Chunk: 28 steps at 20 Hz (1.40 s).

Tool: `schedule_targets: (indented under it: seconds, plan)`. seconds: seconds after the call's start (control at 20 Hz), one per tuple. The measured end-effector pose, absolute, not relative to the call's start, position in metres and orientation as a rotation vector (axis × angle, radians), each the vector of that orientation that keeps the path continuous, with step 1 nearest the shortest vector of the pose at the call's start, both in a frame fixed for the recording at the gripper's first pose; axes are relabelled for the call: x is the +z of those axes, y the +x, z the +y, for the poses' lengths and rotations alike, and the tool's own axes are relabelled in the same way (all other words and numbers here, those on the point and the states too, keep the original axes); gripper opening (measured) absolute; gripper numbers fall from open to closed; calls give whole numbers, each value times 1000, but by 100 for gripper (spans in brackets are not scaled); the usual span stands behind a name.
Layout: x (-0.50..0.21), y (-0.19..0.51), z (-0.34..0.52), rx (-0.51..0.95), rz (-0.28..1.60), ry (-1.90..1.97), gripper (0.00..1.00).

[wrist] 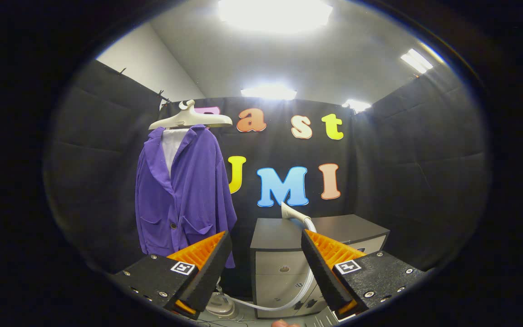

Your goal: Iron the clothes twice with a garment steamer, once on the left side and once on the right side.

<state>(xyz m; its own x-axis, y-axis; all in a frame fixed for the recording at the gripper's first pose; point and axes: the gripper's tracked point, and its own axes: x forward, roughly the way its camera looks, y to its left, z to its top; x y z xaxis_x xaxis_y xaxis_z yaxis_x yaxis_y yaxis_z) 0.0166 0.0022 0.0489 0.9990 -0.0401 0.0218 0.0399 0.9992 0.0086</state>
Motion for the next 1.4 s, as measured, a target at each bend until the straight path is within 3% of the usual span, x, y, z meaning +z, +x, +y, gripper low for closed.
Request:
schedule_targets:
  seconds: [0.35, 0.9, 1.1, 1.4]
  plan:
    - [65, 85, -44, -62, -5, 66, 95]
    - [48, 262, -162, -118, 110, 179, 95]
    - [23, 325, -178, -61, 208, 309, 95]
    - [-31, 390, -159, 140, 443, 555, 96]
